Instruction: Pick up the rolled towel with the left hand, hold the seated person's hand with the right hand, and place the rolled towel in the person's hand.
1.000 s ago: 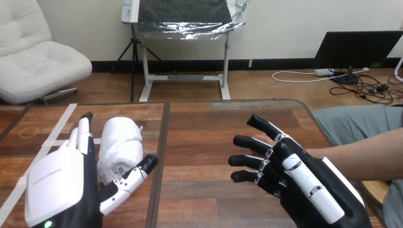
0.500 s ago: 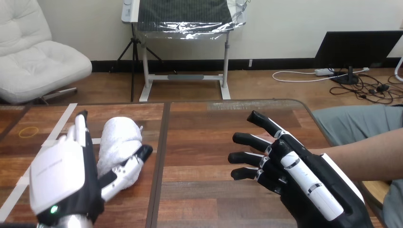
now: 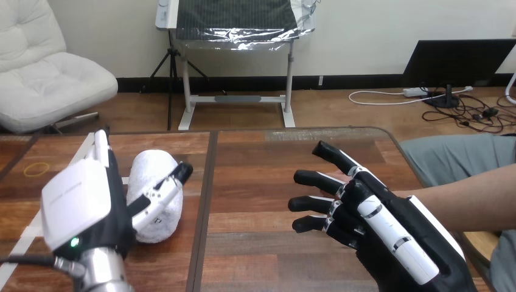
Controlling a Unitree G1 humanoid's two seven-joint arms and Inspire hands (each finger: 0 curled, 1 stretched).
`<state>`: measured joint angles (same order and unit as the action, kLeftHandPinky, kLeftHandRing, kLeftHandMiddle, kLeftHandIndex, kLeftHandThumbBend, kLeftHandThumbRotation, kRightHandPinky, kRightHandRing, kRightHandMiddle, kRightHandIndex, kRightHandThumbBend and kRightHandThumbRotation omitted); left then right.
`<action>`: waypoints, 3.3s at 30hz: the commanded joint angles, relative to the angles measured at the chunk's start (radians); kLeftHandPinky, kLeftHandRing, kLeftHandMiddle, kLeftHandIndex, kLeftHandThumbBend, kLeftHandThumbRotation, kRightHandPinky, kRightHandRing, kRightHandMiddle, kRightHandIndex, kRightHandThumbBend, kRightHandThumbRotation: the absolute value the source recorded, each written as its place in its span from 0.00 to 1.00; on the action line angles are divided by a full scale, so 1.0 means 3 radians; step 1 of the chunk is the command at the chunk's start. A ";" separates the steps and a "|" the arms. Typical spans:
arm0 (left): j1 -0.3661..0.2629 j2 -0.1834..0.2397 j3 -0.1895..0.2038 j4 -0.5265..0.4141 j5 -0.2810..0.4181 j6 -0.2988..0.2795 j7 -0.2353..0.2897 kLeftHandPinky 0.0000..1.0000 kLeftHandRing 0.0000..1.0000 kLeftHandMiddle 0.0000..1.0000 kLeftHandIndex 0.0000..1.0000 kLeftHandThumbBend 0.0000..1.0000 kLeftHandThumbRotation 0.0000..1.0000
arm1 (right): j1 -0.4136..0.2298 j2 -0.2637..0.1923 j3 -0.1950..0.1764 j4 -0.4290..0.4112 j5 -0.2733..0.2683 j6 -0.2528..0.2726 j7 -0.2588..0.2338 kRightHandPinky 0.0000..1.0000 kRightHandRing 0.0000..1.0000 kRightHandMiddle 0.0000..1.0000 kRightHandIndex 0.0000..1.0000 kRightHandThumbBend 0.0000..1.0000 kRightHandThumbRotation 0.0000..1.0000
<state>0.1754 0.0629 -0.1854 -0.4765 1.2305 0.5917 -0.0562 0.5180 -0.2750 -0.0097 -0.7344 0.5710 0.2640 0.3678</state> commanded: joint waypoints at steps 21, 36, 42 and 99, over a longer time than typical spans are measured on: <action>-0.0866 0.0150 0.0139 0.1025 -0.0278 0.0167 -0.0044 0.80 0.84 0.89 0.96 0.81 1.00 | -0.0370 -0.0143 -0.0082 -0.0143 -0.0015 0.0086 -0.0026 0.58 0.69 0.79 0.92 0.24 0.47; -0.1333 0.0240 0.0053 0.1788 -0.0472 0.0345 -0.0093 0.66 0.76 0.83 0.96 0.82 1.00 | -0.0395 -0.0147 -0.0053 -0.0127 0.0000 0.0083 -0.0030 0.57 0.70 0.81 0.94 0.22 0.45; -0.1631 0.0327 -0.0020 0.2394 -0.0651 0.0307 -0.0117 0.55 0.61 0.68 0.94 0.83 0.98 | -0.0417 -0.0156 -0.0106 -0.0067 0.0015 0.0021 0.0032 0.58 0.71 0.81 0.94 0.21 0.46; -0.2151 0.0688 -0.0335 0.3480 -0.1289 -0.0186 0.0613 0.15 0.22 0.33 0.63 0.72 0.40 | -0.0543 -0.0159 -0.0231 -0.0065 0.0135 0.0224 -0.0039 0.56 0.69 0.80 0.89 0.18 0.39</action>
<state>-0.4410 0.2440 -0.2704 0.5751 0.8567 0.5590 0.1123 0.4132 -0.3174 -0.0785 -0.7319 0.6199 0.3299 0.3694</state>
